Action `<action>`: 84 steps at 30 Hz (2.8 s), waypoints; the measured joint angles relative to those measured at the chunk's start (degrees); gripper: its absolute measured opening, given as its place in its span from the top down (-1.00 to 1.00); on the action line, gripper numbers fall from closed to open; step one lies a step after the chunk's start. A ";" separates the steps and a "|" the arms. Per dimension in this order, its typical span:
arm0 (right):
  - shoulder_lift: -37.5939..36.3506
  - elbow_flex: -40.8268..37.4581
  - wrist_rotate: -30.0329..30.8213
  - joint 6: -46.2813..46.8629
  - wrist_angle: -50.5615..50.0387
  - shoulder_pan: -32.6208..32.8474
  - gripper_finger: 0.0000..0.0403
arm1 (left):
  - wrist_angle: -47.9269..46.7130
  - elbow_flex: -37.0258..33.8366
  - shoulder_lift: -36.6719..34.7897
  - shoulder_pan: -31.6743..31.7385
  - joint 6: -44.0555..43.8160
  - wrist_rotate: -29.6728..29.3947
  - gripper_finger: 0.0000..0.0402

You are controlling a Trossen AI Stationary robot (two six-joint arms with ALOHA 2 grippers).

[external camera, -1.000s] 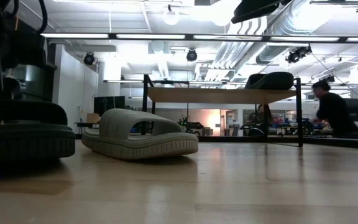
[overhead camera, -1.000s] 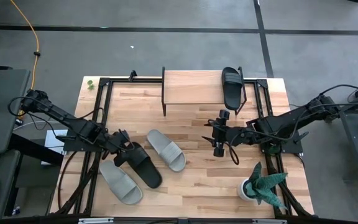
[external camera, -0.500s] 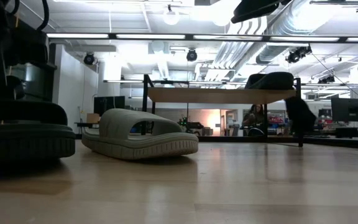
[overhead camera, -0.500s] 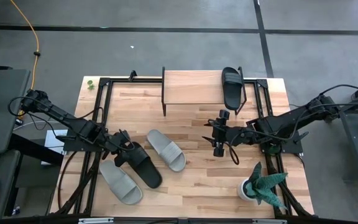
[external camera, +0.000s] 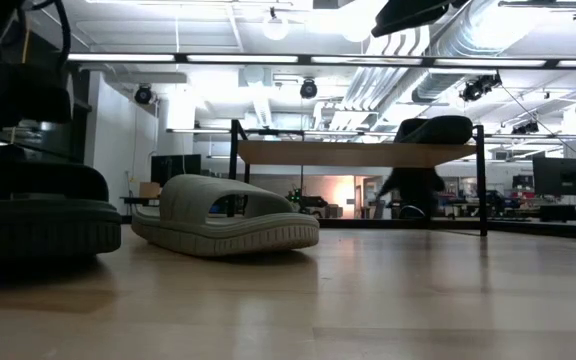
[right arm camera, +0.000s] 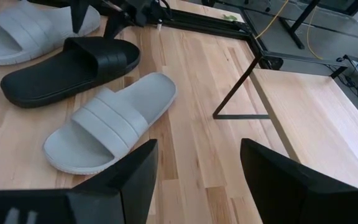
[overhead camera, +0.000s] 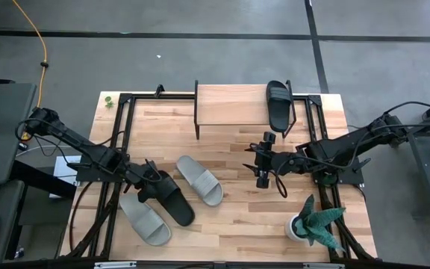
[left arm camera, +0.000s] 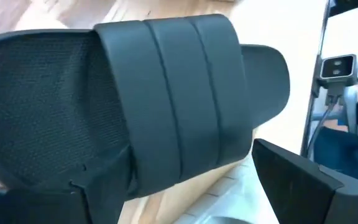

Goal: Pick and place slides into the shelf
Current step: Put the left black slipper on the shelf

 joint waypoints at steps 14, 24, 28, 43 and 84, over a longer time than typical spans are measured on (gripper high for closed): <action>0.00 0.00 -0.46 -0.01 0.70 0.00 -0.09 | 5.91 -0.16 3.35 0.07 2.19 2.31 -0.54; 0.00 0.00 -0.43 -0.03 0.74 0.00 -0.09 | 14.96 -0.14 11.99 0.11 4.74 3.98 -0.21; 0.00 0.00 -0.43 -0.03 0.75 0.00 -0.09 | 16.62 -0.14 13.27 0.11 5.06 4.16 0.03; 0.00 0.00 -0.40 -0.03 0.77 0.00 -0.09 | 17.55 -0.12 13.13 0.09 7.54 4.57 0.96; 2.99 0.00 5.73 -11.46 7.18 0.05 -0.09 | 1.96 25.75 13.15 0.07 22.02 3.33 0.99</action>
